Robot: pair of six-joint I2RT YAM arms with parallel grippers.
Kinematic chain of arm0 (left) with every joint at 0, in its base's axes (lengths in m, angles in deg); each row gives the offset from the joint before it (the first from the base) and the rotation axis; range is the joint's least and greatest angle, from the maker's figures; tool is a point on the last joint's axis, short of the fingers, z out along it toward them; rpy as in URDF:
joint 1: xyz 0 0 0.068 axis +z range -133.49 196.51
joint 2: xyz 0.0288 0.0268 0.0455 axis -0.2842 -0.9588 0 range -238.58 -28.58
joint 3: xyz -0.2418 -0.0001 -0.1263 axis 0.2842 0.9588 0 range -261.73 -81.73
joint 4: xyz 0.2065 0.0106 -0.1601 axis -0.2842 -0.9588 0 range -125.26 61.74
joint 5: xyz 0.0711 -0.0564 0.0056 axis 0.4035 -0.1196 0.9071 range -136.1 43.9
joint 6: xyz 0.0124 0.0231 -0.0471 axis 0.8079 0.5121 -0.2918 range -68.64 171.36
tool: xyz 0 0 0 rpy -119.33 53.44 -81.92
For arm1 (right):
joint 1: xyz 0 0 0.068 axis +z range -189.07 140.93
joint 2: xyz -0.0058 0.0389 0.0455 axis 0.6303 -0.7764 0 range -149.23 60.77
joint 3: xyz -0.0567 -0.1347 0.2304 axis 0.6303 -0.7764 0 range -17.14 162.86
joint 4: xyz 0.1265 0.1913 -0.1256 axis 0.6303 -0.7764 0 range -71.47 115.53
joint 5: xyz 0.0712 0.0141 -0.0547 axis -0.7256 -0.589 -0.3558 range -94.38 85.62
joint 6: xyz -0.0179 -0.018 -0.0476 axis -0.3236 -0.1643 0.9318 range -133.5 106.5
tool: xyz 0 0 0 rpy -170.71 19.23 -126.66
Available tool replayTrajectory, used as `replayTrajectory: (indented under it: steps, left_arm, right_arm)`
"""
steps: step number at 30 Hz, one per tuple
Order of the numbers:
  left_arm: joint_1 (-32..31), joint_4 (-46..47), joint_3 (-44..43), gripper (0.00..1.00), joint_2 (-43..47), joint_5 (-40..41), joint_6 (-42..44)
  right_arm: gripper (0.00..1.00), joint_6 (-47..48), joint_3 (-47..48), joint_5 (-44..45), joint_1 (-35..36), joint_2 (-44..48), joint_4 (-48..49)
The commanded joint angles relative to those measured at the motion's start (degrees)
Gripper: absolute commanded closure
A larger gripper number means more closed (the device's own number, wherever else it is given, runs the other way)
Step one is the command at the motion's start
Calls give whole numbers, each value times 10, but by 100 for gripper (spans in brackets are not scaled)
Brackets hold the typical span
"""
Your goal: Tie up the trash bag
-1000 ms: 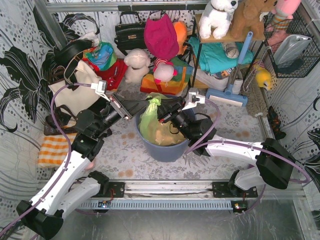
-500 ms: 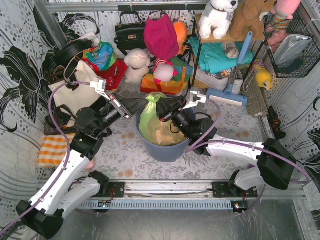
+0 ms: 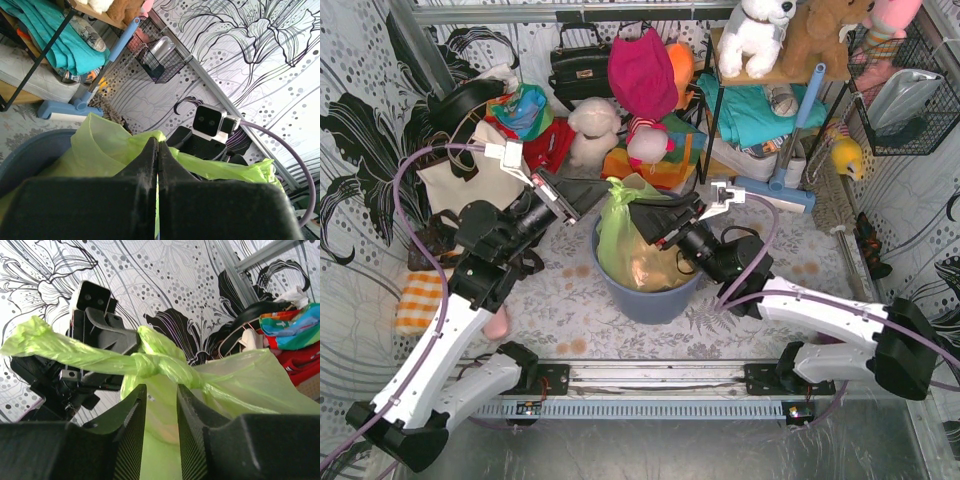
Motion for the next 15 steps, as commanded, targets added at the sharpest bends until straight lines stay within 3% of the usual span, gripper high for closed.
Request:
replayTrajectory:
  steps: [1,8,15]
  left_arm:
    - [2,0,-37,100,-8,1,41]
    - [2,10,-82,100,-38,-50,64]
    - [2,18,-126,100,-58,-97,68]
  right_arm:
    - [68,-5,-16,2,3,54,-66]
    - [62,39,-13,7,2,136,-175]
    - [51,114,58,-27,2,130,-228]
